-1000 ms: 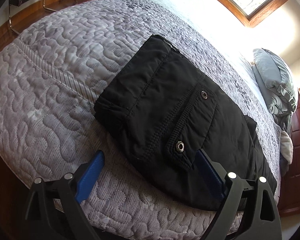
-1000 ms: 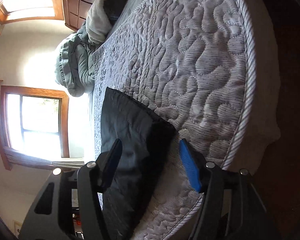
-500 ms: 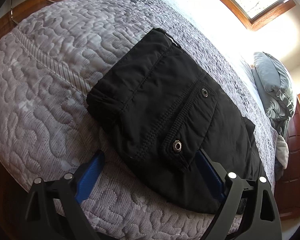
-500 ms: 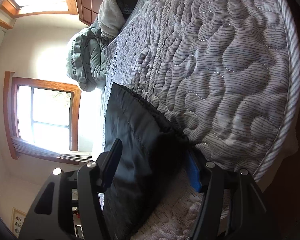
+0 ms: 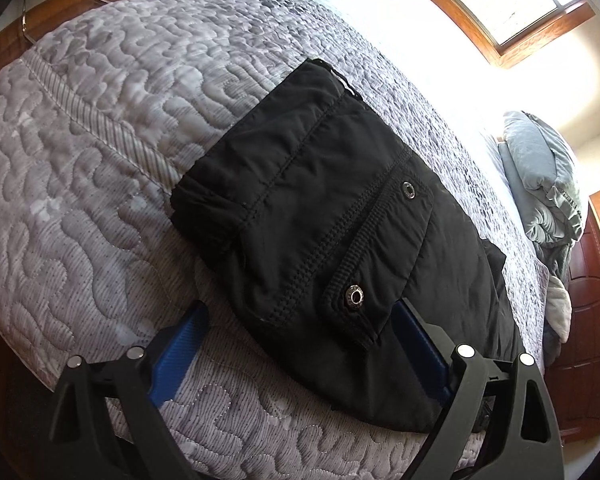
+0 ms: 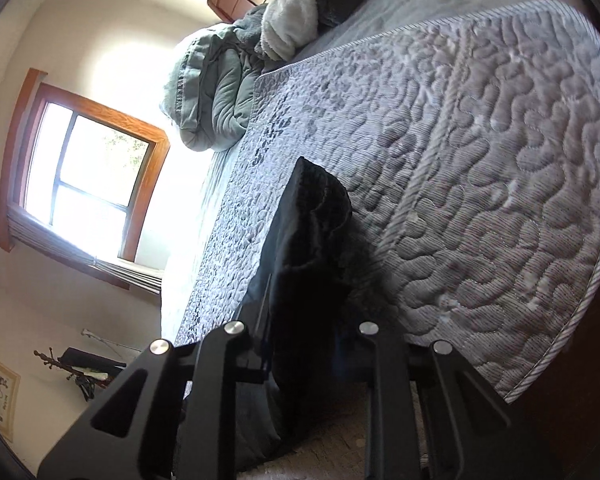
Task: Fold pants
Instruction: 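Grasp the pant leg ends with the right tool, then lift the pant leg ends upward with the right tool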
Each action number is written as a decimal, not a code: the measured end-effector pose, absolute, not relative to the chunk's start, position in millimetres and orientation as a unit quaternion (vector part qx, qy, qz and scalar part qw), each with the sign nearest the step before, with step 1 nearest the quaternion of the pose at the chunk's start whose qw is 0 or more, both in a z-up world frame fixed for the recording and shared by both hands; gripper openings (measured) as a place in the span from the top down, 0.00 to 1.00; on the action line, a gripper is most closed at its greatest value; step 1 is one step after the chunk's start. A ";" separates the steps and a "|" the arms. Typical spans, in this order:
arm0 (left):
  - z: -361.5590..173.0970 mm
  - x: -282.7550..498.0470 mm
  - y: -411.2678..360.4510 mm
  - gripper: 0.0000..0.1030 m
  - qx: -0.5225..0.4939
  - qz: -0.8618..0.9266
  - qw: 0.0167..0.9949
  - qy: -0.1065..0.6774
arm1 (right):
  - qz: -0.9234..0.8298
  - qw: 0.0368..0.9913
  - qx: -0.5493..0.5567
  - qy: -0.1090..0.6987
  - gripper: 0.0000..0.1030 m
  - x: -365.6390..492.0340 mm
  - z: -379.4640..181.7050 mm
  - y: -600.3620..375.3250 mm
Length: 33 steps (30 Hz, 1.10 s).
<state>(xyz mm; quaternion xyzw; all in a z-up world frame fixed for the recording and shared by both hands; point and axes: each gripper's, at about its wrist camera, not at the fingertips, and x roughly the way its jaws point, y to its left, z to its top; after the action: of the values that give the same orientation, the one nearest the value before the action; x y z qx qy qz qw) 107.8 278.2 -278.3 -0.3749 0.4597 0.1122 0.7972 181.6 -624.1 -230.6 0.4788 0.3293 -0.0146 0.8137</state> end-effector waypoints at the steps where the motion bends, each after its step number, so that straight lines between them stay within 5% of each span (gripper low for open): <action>1: -278.3 106.7 278.0 0.09 -0.376 0.111 0.798 0.458 | -0.014 0.819 0.469 0.330 0.80 182.8 -221.5 -619.4; 33: -282.4 63.3 286.8 0.09 -0.425 0.090 0.815 0.384 | 0.020 0.900 0.297 0.319 0.80 195.1 -72.5 -495.1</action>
<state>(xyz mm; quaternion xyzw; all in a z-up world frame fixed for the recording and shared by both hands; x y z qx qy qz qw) 63.3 286.8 -282.4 -0.4246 0.3838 0.0900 0.8151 195.1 -495.1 -72.5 0.2968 0.3190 0.0195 0.8999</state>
